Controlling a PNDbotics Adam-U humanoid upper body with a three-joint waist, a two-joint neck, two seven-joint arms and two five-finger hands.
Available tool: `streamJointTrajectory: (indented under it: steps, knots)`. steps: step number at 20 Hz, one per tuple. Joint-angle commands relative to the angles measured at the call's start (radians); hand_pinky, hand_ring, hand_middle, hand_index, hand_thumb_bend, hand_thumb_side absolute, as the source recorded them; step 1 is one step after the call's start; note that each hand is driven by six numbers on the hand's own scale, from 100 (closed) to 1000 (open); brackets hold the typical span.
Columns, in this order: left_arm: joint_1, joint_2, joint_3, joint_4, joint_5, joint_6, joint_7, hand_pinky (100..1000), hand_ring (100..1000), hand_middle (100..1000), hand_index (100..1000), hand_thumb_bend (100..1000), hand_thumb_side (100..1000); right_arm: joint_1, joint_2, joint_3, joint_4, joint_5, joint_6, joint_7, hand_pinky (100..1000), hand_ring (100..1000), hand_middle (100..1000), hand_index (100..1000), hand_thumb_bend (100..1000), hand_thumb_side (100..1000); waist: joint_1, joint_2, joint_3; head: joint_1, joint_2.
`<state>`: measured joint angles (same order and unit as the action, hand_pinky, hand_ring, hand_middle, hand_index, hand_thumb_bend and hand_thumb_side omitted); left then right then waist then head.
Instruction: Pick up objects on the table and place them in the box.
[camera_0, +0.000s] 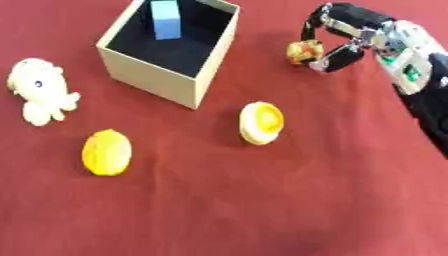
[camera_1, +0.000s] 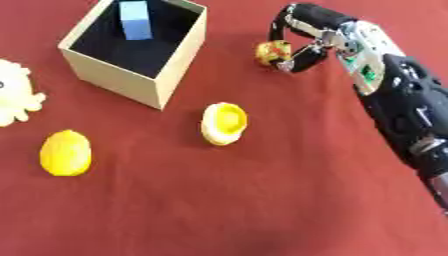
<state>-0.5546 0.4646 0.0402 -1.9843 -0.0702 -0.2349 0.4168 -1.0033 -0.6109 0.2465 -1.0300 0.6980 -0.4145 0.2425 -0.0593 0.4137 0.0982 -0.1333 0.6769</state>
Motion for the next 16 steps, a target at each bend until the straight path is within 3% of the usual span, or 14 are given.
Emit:
streamJointTrajectory:
  steps: [1, 9, 12, 16]
  knots:
    - [-0.007, 0.016, 0.004, -0.016, 0.002, 0.002, -0.001, 770, 766, 803, 900, 308, 715, -0.026, -0.055, -0.012, -0.108, -0.032, 0.009, 0.006, 763, 742, 477, 581, 173, 100, 0.002, -0.025, -0.003, 0.002, -0.001]
    - [-0.010, 0.028, 0.001, -0.016, 0.001, -0.001, -0.006, 772, 767, 804, 900, 313, 706, -0.093, -0.057, 0.007, -0.347, -0.159, 0.042, 0.132, 764, 742, 493, 602, 165, 100, -0.003, -0.036, -0.003, -0.002, 0.004]
    - [-0.016, 0.028, -0.002, -0.016, 0.002, -0.003, -0.010, 773, 768, 804, 900, 317, 701, -0.139, -0.011, 0.027, -0.358, -0.196, 0.049, 0.183, 767, 746, 496, 606, 135, 100, -0.006, -0.041, 0.005, -0.016, 0.005]
    - [-0.038, 0.023, -0.008, -0.016, 0.007, -0.011, -0.017, 775, 770, 805, 900, 327, 688, -0.195, 0.077, 0.042, -0.302, -0.205, 0.056, 0.225, 772, 750, 495, 607, 100, 100, -0.008, -0.044, 0.018, -0.036, 0.007]
